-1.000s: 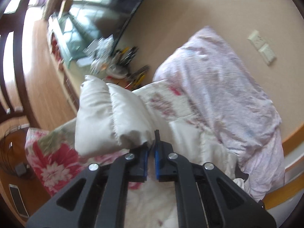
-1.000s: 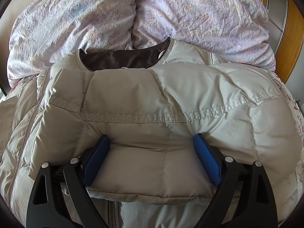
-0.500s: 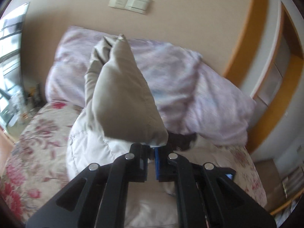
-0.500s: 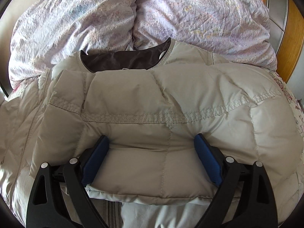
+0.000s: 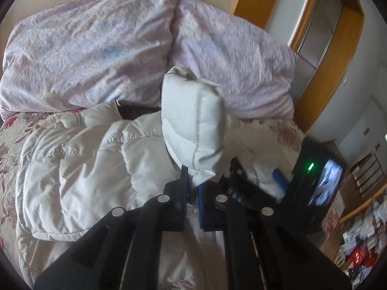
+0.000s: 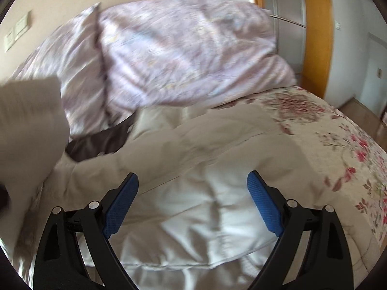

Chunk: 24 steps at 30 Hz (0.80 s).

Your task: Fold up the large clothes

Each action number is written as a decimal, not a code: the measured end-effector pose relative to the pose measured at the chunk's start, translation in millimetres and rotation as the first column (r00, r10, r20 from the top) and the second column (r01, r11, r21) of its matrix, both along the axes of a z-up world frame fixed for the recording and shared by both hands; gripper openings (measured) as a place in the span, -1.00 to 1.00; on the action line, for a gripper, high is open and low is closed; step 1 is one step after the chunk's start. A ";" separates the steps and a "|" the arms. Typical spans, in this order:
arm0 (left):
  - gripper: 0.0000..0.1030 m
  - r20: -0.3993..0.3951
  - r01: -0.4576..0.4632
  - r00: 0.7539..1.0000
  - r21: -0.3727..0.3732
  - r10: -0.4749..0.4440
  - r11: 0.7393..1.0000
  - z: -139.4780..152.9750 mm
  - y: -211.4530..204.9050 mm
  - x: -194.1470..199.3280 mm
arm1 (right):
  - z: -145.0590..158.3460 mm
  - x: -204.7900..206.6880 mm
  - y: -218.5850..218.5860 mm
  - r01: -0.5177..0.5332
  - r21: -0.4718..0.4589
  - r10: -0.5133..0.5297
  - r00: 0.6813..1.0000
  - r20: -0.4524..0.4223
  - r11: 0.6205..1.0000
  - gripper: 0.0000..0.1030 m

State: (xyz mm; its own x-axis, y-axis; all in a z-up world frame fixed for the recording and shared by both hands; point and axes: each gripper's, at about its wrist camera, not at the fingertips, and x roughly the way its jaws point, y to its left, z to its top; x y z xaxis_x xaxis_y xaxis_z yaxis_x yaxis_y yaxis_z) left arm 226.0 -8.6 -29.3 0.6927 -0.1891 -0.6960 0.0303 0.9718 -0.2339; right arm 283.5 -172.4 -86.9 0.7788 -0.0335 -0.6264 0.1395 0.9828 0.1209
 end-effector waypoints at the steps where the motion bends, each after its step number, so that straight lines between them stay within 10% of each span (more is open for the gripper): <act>1: -0.84 -0.015 0.004 1.000 0.005 -0.004 1.000 -6.0 -2.5 -0.6 | 0.2 1.9 -3.9 0.023 -0.001 -0.023 1.000 0.002 1.000 0.80; 11: 0.19 -0.067 0.104 0.992 -0.073 -0.109 0.992 -23.7 -13.4 -9.0 | 27.8 -14.6 -39.1 0.108 -0.074 -0.101 0.991 0.093 0.991 0.79; 16: 0.41 0.038 0.055 0.998 0.007 -0.056 0.998 2.0 7.8 -32.1 | 53.3 -27.6 -30.8 -0.136 0.011 0.134 0.982 0.130 0.991 0.60; 24: 0.45 0.031 -0.231 0.973 0.148 0.229 0.962 -6.4 93.7 -36.6 | 36.4 -10.4 41.7 -0.494 0.050 0.492 0.869 0.040 0.868 -0.12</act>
